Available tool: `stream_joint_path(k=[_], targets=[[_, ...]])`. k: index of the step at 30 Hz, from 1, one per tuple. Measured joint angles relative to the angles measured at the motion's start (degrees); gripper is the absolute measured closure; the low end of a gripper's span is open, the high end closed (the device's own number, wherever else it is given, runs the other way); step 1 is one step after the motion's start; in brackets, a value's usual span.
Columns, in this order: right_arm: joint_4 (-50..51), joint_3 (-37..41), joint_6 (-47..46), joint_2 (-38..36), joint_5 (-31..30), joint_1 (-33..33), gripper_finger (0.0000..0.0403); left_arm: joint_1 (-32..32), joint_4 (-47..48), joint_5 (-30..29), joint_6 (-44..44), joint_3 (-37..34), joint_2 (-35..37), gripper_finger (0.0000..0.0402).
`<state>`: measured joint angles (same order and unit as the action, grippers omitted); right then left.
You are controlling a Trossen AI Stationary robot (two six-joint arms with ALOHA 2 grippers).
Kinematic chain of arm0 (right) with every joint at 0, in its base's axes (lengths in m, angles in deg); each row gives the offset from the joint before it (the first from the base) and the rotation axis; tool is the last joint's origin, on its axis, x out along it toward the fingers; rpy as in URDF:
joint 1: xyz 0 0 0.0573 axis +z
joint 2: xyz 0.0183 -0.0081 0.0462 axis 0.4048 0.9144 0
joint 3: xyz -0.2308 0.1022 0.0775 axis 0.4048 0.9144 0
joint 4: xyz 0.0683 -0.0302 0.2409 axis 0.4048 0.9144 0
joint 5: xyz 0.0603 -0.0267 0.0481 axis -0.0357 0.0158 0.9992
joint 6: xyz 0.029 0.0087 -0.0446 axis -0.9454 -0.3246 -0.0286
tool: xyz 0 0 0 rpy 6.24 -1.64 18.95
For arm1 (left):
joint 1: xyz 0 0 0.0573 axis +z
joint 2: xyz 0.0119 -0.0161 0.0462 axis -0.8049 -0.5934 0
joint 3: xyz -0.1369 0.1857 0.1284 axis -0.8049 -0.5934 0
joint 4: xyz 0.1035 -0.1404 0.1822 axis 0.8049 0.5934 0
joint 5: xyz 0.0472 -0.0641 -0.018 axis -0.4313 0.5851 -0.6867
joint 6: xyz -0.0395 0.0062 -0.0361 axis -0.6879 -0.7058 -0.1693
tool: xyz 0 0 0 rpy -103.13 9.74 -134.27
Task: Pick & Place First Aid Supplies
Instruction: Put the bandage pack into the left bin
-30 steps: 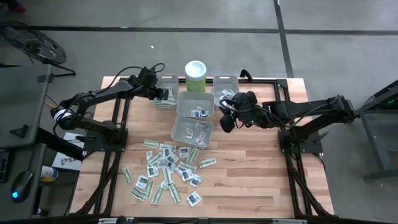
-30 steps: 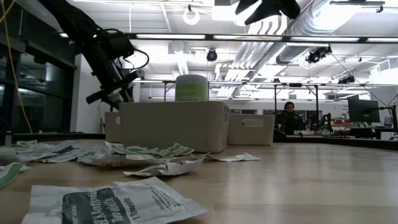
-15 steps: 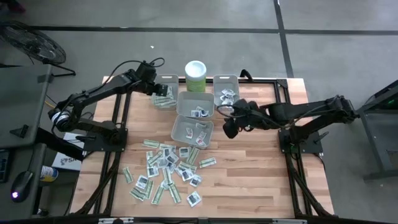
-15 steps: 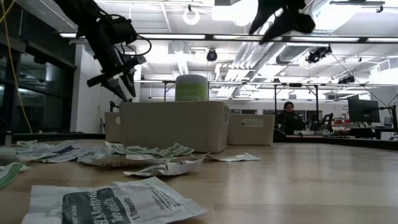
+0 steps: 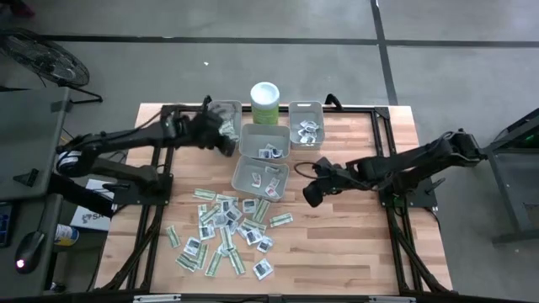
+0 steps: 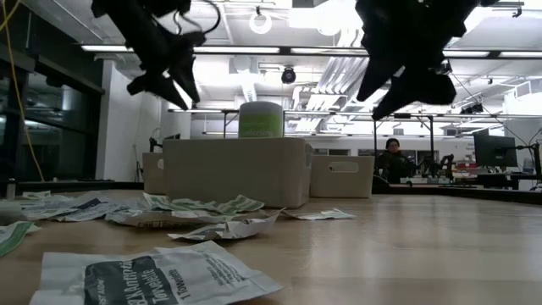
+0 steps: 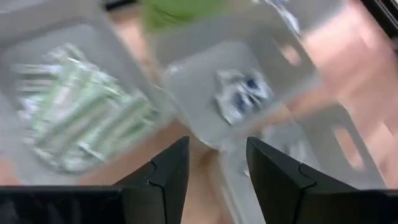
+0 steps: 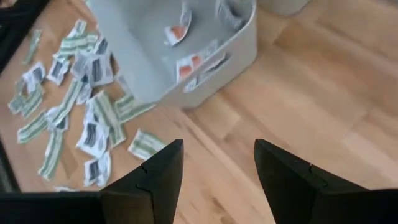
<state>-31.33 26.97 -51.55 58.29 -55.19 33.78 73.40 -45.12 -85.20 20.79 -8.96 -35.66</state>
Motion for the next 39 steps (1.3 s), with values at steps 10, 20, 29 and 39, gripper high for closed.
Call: stream_joint_path(k=[10, 20, 29, 39], targets=[[-1.0, 2.3, 2.2, 0.0, -0.1, 2.7, 0.0212, -23.3, -6.5, -10.1, -1.1, 0.0, -1.1, 0.0243], [-1.3, 2.3, 4.6, 0.0, -1.4, 4.1, 0.0212, -35.5, -13.9, -14.4, -0.9, -0.1, -7.4, 0.0333], [-1.3, 2.3, 5.6, 0.0, -1.8, 4.3, 0.0212, -38.3, -30.3, -11.1, 2.5, -0.2, -18.7, 0.0395], [-0.3, 2.4, 4.0, 0.8, -5.2, 6.7, 0.0212, -38.3, -46.0, -4.5, 3.2, -0.1, -30.1, 0.0400]])
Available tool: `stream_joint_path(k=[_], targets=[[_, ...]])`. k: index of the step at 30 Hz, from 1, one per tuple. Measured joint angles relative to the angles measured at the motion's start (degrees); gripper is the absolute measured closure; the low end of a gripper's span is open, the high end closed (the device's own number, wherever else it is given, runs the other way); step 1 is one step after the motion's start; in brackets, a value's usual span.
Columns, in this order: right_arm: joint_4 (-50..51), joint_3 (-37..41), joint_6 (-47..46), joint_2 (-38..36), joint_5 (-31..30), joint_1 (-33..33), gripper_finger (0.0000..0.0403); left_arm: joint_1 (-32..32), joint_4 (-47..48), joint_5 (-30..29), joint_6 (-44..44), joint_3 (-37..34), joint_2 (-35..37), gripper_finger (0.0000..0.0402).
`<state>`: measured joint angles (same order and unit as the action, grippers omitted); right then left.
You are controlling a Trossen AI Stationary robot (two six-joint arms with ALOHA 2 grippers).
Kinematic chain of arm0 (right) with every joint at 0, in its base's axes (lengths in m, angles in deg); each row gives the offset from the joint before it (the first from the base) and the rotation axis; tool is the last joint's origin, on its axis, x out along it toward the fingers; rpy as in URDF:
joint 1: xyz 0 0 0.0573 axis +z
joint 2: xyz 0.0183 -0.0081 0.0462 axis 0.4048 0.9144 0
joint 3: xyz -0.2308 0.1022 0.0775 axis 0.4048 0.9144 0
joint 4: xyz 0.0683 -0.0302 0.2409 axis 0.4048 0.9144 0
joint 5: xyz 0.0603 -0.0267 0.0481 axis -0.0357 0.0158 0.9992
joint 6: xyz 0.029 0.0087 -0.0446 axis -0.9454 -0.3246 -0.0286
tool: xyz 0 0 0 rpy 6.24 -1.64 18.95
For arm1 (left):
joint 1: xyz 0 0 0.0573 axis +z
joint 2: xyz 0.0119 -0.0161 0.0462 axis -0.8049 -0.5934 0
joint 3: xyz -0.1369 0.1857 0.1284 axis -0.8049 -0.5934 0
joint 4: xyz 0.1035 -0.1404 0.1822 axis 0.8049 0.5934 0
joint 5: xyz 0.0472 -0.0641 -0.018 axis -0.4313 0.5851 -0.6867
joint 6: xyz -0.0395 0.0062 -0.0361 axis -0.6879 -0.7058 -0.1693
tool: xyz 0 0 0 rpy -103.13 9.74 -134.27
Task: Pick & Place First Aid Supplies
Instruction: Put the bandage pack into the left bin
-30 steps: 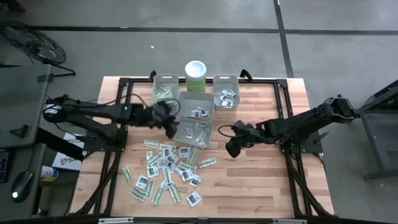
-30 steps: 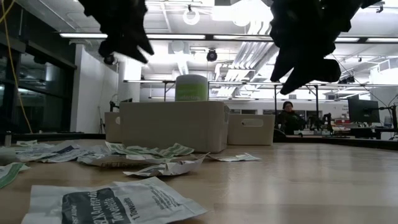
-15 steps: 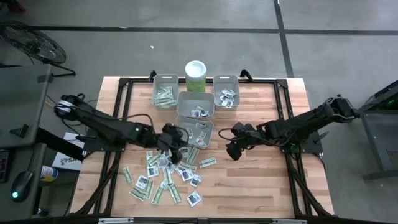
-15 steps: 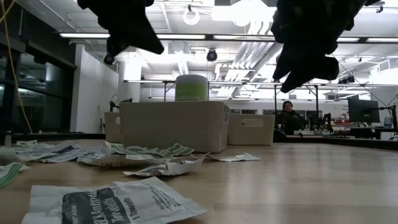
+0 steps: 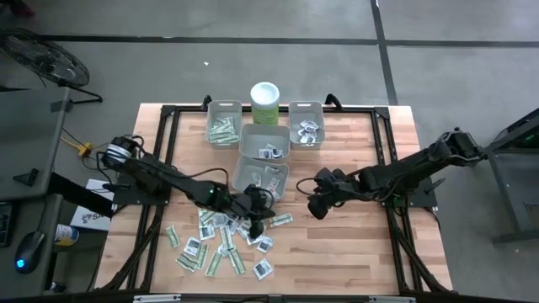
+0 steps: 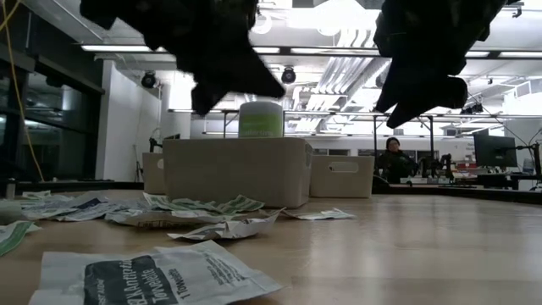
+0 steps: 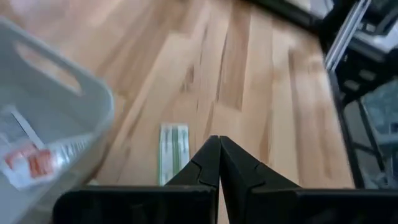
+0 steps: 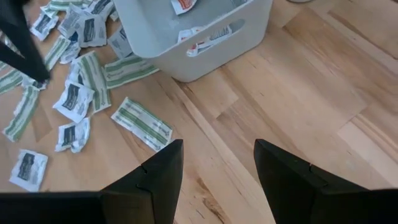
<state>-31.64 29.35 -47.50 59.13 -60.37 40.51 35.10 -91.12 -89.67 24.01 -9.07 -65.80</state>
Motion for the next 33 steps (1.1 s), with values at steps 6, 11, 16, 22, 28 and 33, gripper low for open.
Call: stream_joint_path(k=[6, 11, 16, 22, 28, 33], targets=[[0.2, 0.0, -0.4, 0.7, -1.5, 1.8, 0.0212, 0.0, -1.9, 1.4, 0.0, -0.1, -4.1, 0.0401], [0.3, 0.0, -1.5, 0.7, -3.0, 2.3, 0.0212, 0.0, -1.9, 2.3, 1.1, -0.1, -5.4, 0.0401], [0.3, 0.0, -1.5, 0.7, -3.8, 2.3, 0.0212, 0.0, -1.9, 2.0, 5.7, -0.1, -5.4, 0.0401], [0.3, 0.0, -1.4, 0.7, -4.0, 2.3, 0.0212, -2.0, -1.4, 0.7, 15.2, -0.1, -5.4, 0.0401], [0.3, 0.0, -1.4, 0.7, -4.1, 2.3, 0.0212, -2.6, -1.3, -1.7, 17.2, -0.1, -5.4, 0.0401], [0.3, 0.0, -1.5, 0.7, -5.0, 2.3, 0.0212, -2.6, -0.6, -2.0, 18.1, 0.8, -7.1, 0.0401]])
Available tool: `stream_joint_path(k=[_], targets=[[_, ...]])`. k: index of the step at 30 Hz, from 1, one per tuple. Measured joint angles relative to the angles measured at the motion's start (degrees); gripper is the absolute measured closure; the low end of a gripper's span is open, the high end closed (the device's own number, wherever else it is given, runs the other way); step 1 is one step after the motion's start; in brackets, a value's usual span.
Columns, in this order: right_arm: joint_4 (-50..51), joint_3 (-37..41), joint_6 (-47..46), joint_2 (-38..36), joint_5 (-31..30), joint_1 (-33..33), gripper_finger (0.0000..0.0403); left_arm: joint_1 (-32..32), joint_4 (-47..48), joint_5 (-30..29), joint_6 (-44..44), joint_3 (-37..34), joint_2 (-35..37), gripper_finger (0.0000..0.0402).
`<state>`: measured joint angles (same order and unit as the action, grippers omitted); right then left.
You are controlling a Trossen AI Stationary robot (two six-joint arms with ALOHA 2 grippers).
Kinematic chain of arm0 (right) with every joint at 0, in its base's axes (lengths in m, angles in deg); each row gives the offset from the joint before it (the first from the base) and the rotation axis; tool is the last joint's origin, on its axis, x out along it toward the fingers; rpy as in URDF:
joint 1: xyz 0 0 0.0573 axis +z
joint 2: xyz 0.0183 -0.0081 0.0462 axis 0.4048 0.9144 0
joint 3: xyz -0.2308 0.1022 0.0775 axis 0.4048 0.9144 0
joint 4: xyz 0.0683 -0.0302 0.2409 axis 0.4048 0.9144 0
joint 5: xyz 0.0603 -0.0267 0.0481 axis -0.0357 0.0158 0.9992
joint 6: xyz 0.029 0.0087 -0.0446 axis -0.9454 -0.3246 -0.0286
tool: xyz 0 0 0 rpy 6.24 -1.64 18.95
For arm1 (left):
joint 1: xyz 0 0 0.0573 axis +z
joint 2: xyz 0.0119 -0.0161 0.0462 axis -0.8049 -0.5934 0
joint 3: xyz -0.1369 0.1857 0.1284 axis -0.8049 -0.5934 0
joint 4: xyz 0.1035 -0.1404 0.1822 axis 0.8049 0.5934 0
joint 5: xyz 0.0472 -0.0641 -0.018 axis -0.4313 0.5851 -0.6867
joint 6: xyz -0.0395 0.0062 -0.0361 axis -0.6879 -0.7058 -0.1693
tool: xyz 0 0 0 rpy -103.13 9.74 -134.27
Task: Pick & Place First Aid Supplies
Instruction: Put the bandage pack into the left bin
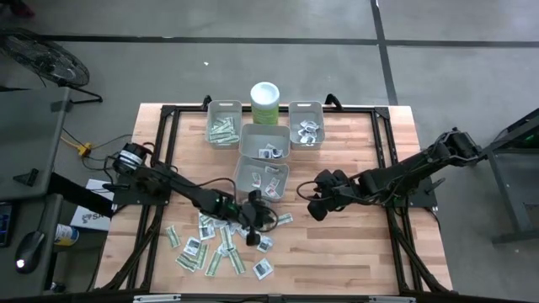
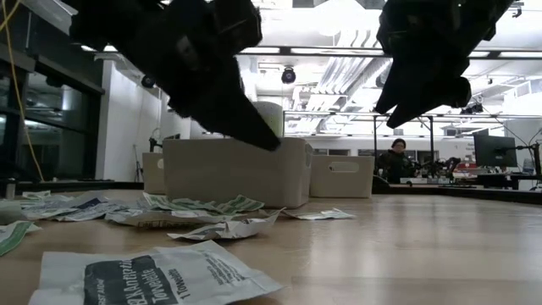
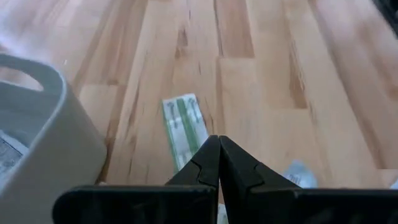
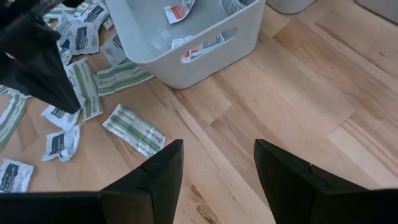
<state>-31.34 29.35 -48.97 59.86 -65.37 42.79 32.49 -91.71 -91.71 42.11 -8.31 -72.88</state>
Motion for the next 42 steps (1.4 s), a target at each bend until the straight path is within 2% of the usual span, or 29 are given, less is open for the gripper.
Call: stream_joint_path(k=[2, 5, 11, 15, 20, 42], targets=[[0.0, 0.0, 0.0, 0.0, 0.0, 0.0, 0.0212, -0.4, 0.7, -1.3, -0.1, 2.3, -1.9, 0.0402], [0.3, 0.0, -0.6, 0.0, 0.0, 0.0, 0.0212, -1.6, 5.1, -8.3, -3.4, 6.7, -4.2, 0.0401], [0.9, 0.0, -1.5, 0.0, 0.0, 0.0, 0.0212, -3.4, 17.9, -17.4, -7.8, 16.0, -8.6, 0.0401], [1.5, 0.0, -1.5, 0.0, 0.0, 0.0, 0.0212, -3.4, 20.2, -15.7, -12.1, 17.2, -10.6, 0.0401], [1.8, 0.0, -1.5, 0.0, 0.0, 0.0, 0.0212, -3.7, 22.1, -17.9, -16.0, 17.2, -11.5, 0.0401], [1.7, 0.0, -1.4, 0.0, 0.4, 0.0, 0.0212, -4.4, 23.7, -15.1, -14.7, 17.2, -14.9, 0.0401]])
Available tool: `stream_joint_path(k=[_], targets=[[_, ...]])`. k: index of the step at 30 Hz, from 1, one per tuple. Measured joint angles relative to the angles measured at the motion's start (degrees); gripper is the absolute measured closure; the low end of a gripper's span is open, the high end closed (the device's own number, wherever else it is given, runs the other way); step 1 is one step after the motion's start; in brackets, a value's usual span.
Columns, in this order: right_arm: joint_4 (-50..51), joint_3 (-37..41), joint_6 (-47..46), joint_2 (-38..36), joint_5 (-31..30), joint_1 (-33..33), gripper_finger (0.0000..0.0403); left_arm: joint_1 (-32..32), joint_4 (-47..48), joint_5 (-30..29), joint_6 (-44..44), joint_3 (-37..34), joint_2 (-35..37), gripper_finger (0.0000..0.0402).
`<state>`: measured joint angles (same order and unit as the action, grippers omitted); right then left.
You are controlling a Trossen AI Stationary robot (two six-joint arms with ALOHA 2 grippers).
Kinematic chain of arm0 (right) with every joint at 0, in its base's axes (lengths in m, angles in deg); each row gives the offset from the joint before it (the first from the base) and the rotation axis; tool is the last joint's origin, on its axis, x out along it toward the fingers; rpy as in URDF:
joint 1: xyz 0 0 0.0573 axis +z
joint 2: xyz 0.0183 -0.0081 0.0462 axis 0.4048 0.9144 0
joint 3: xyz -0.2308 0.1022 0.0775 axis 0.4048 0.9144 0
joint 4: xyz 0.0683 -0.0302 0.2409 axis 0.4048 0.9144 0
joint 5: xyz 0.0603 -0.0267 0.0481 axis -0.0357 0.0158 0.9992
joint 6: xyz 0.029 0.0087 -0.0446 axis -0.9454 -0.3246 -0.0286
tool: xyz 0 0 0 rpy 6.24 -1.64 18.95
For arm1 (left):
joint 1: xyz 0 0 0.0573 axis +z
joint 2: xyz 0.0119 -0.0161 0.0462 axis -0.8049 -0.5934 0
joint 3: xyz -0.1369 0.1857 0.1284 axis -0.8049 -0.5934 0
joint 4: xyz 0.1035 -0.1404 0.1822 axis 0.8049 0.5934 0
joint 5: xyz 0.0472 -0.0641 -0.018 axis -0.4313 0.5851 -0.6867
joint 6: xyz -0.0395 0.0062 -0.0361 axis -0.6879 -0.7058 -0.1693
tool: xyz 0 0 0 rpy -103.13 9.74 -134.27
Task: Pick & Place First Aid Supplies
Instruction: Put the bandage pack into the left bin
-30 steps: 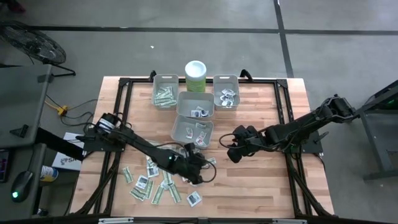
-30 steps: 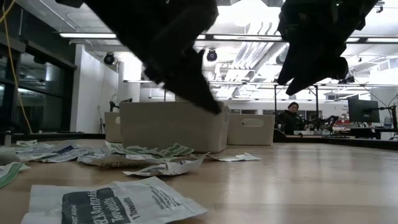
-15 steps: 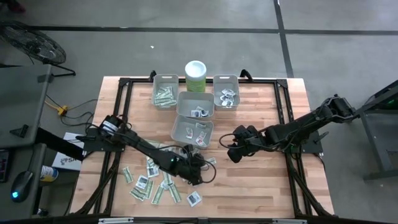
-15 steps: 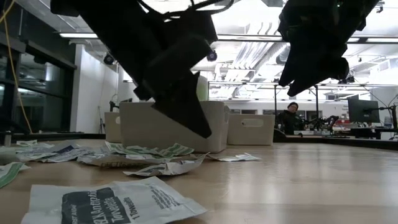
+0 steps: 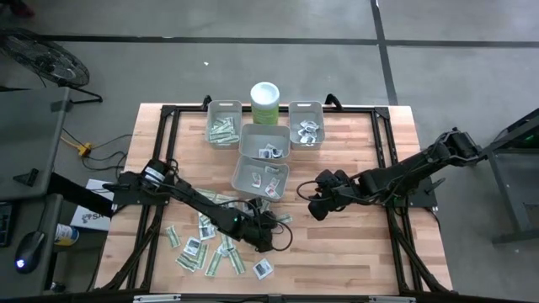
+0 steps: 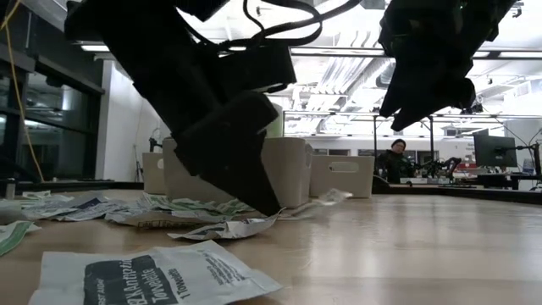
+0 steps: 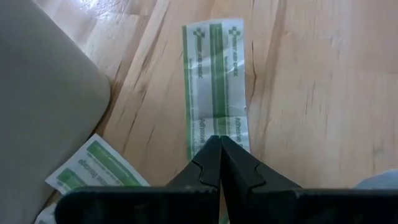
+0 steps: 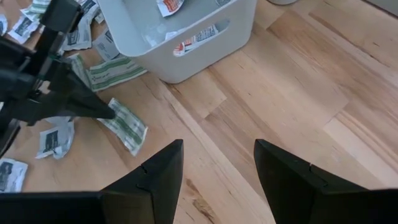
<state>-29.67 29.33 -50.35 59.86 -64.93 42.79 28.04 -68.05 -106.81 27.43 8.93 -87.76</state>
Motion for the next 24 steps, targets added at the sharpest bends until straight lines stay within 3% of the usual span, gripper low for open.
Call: stream_joint_path(k=[8, 24], targets=[[-1.7, 0.0, -5.4, 1.0, 2.7, 2.0, 0.0212, 0.0, 1.7, 0.5, -0.6, 0.1, 0.0, 0.0401], [-25.8, 0.1, -13.5, 20.6, 10.5, 2.3, 0.0212, 0.0, 2.2, 0.7, -0.8, 0.0, 0.0, 0.0401]])
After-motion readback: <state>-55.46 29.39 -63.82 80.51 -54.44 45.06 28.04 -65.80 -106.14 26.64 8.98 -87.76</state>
